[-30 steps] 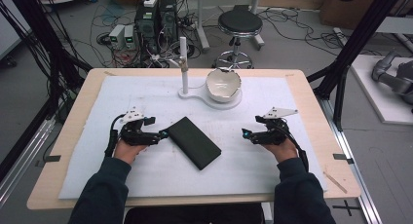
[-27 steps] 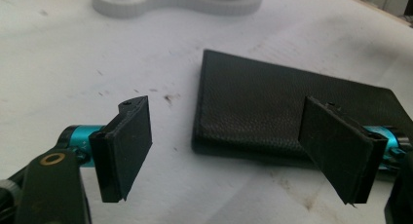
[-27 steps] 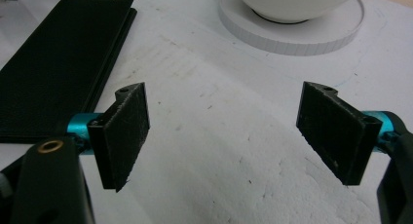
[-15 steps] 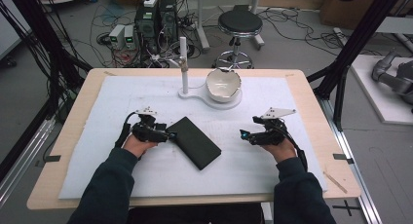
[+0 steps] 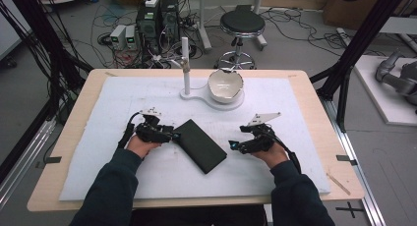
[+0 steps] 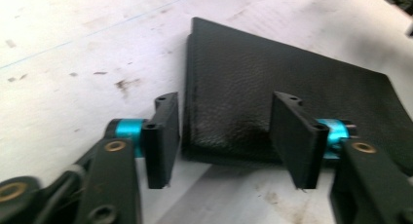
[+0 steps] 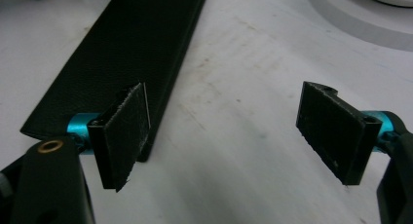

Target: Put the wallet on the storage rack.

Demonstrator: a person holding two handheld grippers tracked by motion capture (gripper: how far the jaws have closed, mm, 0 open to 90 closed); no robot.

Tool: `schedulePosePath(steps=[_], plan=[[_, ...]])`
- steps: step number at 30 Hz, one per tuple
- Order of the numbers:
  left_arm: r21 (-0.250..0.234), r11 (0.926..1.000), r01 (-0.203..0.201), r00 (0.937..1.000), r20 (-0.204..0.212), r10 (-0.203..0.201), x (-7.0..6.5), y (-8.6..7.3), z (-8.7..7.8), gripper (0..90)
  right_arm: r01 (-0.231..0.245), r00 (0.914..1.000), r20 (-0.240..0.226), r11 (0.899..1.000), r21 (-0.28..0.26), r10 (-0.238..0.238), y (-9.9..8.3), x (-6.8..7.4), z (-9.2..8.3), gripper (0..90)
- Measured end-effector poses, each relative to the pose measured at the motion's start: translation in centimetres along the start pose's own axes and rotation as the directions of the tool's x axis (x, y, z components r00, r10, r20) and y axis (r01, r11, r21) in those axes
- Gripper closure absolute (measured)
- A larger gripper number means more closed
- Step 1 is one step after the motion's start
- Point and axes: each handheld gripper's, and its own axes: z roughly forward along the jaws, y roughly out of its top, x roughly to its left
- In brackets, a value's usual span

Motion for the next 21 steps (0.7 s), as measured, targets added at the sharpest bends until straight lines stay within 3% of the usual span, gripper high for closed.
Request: schedulePosePath(steps=[2, 6, 15, 17, 21], plan=[[0.011, 0.9999, 0.006, 0.9999, -0.009, -0.006, 0.3, -0.1, -0.3, 37.9, 0.008, 0.9999, -0.011, 1.000, -0.001, -0.008, 0.2, 0.5, 0.5, 20.1], [0.035, 0.9994, 0.001, 0.9991, 0.042, -0.003, 0.0, -0.2, -0.1, 37.5, 0.009, 0.9990, -0.043, 1.000, -0.003, -0.009, 0.3, 1.1, 1.0, 20.2], [0.020, 0.9998, -0.004, 0.9994, 0.034, 0.003, -0.4, -0.2, 0.2, 39.4, 0.024, 0.9886, -0.150, 0.999, 0.047, -0.017, 0.4, 2.6, 3.7, 20.5], [0.018, 0.9998, -0.001, 0.9992, 0.039, 0.000, -0.5, -0.3, 0.3, 39.4, 0.032, 0.9855, -0.169, 0.997, 0.073, -0.019, 0.4, 3.0, 4.2, 24.4], [0.006, 0.9996, 0.026, 0.9985, 0.048, -0.026, -0.5, -0.3, 0.5, 36.7, 0.090, 0.9764, -0.205, 0.991, 0.097, -0.068, 0.5, 3.3, 4.8, 33.5]])
